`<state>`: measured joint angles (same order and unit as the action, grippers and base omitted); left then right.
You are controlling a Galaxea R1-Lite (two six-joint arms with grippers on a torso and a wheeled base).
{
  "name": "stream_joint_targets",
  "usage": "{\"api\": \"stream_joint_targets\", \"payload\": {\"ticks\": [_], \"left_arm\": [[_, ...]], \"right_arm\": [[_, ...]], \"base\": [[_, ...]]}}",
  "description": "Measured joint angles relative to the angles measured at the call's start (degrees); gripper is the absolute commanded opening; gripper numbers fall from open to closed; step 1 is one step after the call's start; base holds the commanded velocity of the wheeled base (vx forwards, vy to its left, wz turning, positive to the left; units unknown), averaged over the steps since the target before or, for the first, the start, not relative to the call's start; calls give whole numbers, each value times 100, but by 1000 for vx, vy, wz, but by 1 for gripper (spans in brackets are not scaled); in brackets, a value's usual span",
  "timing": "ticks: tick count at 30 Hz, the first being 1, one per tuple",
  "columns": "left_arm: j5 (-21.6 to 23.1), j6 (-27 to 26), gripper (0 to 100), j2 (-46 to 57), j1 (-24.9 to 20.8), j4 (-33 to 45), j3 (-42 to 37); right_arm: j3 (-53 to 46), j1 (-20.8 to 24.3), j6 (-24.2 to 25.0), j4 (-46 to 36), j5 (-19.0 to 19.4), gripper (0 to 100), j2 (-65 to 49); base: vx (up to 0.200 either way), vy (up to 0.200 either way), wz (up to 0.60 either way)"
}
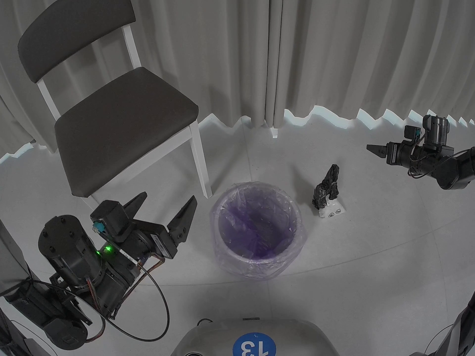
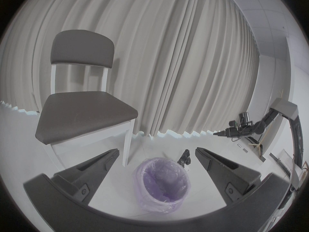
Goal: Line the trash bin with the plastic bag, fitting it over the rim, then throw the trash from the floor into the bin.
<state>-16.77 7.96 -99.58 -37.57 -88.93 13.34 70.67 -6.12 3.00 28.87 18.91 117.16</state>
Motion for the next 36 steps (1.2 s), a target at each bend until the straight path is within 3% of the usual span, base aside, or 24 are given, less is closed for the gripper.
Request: {"api": "stream_joint_targets", "payload": {"ticks": [11, 20, 28, 36], "left_arm": [[-13, 18, 100, -79, -173, -5, -284], [-16, 27, 100, -63, -182, -5, -472], [-16, 16, 100, -69, -197, -5, -553], [-17, 24, 100, -99, -263, -5, -592]], "right_arm": [[592, -16, 116, 17, -44, 100, 714], [1693, 260, 830, 61, -484, 100, 1787], [2723, 373, 1452, 151, -618, 100, 2906], [3405, 433, 1613, 233, -638, 100, 3846]], "base": [[0, 0, 0], [0, 0, 0], [0, 0, 0], [0, 0, 0]]}}
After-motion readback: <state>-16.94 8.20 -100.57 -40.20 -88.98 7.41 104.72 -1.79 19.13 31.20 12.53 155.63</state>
